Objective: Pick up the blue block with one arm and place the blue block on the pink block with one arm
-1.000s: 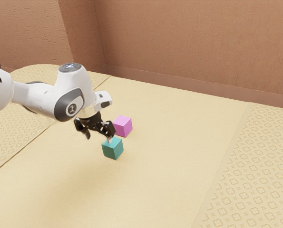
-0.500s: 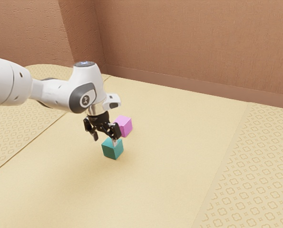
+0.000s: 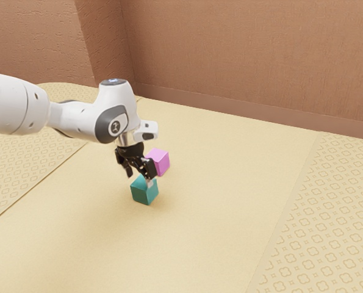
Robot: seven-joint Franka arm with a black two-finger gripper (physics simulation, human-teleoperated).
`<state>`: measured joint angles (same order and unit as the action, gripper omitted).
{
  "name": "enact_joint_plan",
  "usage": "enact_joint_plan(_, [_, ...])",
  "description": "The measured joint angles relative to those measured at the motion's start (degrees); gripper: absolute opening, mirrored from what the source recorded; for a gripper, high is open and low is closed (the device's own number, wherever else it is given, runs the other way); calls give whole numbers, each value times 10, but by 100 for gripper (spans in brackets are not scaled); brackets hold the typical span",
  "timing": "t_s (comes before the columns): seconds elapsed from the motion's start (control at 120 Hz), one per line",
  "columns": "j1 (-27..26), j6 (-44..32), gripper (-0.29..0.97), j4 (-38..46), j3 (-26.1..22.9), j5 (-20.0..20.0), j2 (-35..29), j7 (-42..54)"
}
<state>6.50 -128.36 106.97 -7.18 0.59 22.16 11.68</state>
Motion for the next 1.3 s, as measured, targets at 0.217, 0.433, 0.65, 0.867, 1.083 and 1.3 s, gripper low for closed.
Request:
enact_joint_plan(0.217, [0,2,68,-19,1,0,16,36])
enact_joint_plan(0.433, [0,3,68,-32,2,2,33,61])
enact_joint_plan(0.65, [0,9,68,-51,6,16,46,70])
enact_joint_plan(0.867, [0,23,68,-52,13,22,51,58])
enact_joint_plan(1.083, [0,29,68,-79,13,23,72,51])
enact_joint_plan(1.3, [0,30,68,-81,14,23,80,46])
